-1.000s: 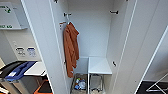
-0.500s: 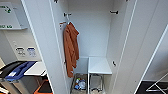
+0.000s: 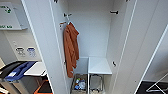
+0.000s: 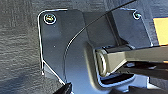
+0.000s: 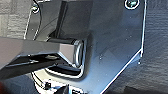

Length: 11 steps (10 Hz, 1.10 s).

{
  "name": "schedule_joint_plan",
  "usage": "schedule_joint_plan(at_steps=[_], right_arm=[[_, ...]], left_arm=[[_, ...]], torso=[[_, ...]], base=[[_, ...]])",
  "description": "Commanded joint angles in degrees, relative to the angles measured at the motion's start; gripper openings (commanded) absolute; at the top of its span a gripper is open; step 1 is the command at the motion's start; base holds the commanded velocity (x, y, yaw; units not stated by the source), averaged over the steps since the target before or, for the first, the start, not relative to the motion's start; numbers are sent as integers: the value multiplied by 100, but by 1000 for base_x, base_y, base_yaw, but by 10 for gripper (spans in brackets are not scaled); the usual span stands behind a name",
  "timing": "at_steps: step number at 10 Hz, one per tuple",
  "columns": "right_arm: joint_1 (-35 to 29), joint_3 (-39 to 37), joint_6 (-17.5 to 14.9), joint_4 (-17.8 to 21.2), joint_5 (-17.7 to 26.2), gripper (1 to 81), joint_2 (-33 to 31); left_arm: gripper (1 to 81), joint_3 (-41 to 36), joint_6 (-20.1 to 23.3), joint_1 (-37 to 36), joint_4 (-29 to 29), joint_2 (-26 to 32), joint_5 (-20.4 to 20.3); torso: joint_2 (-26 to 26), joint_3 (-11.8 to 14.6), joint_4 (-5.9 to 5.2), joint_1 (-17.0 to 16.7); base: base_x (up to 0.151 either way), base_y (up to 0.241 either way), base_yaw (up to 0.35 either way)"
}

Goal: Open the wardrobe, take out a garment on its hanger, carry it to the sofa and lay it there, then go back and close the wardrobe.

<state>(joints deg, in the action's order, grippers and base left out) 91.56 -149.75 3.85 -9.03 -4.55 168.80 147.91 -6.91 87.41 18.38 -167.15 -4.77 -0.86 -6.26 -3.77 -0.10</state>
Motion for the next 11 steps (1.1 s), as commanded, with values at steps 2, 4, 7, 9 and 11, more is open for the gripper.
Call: schedule_joint_plan(at_steps=[2, 4, 7, 9, 11], right_arm=[[-204, -1, -16, -2, 314, 811, -11], [-204, -1, -16, -2, 314, 811, -11], [-204, 8, -25, -55, 315, 811, -2], [-195, 8, -25, -55, 314, 811, -2], [-186, -1, -16, -28, 279, 811, -2]], left_arm=[[811, -16, 6, -201, -45, 40, 248], [811, -16, 6, -202, -45, 40, 248], [811, -16, 6, -202, -37, 40, 248], [811, -16, 6, -202, -37, 40, 248], [811, -16, 6, -202, -28, 32, 248]], torso=[[-7, 2, 0, 10], [-5, 2, 0, 10], [-5, 2, 0, 10], [-5, 2, 0, 10], [-5, 2, 0, 10]], base=[[86, 0, 0], [119, 0, 0], [131, 0, 0], [134, 0, 0], [122, 0, 0]])
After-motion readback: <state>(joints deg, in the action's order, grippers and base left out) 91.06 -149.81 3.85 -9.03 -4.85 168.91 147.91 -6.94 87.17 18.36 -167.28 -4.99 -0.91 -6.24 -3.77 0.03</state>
